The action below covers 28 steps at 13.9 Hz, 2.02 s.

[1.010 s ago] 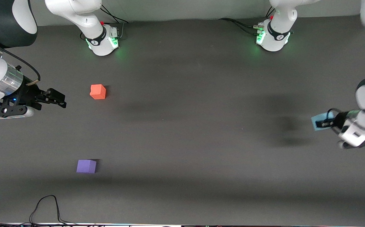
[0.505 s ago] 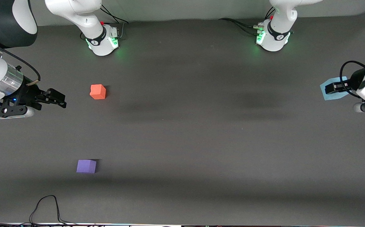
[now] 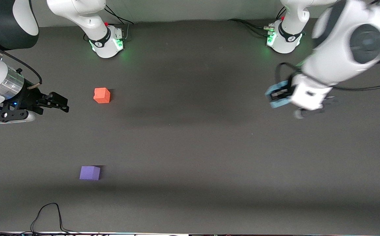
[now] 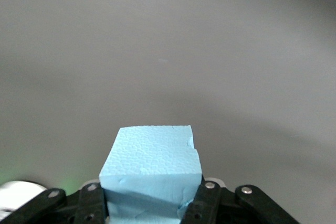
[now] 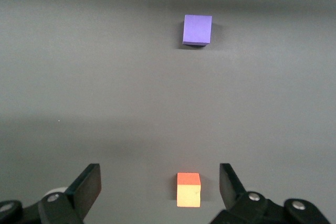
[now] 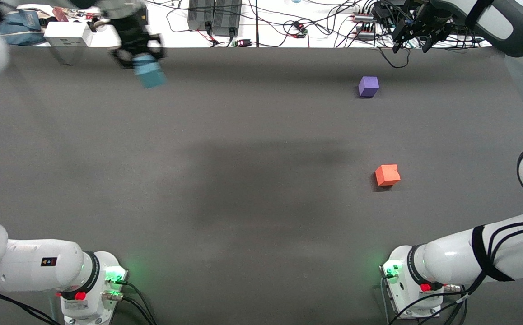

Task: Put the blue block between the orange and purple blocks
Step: 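Carry the blue block with the left gripper toward the table middle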

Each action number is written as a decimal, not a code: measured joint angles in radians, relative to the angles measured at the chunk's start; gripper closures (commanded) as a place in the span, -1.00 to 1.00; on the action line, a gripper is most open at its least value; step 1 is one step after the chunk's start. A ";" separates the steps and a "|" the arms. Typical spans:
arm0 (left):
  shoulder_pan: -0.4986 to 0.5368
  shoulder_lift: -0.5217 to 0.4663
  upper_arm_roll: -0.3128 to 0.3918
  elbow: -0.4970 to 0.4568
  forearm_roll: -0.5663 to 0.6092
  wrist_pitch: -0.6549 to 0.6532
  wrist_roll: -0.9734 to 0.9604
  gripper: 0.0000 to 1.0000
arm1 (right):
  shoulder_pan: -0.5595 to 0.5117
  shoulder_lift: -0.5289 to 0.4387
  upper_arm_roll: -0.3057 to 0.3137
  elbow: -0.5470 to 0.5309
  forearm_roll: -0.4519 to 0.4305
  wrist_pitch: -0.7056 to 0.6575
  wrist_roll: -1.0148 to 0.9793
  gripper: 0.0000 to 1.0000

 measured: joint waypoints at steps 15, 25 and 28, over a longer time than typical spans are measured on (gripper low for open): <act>-0.743 0.817 0.259 0.444 0.327 0.506 -0.539 0.04 | -0.005 0.004 -0.009 -0.009 0.000 -0.003 0.000 -1.00; -0.687 0.729 0.276 0.492 0.343 0.303 -0.480 -1.00 | -0.005 0.020 -0.012 -0.004 -0.008 -0.032 -0.002 -1.00; -0.561 0.569 0.278 0.428 0.343 0.231 -0.329 -1.00 | 0.006 0.062 -0.001 -0.006 0.031 -0.038 -0.049 -1.00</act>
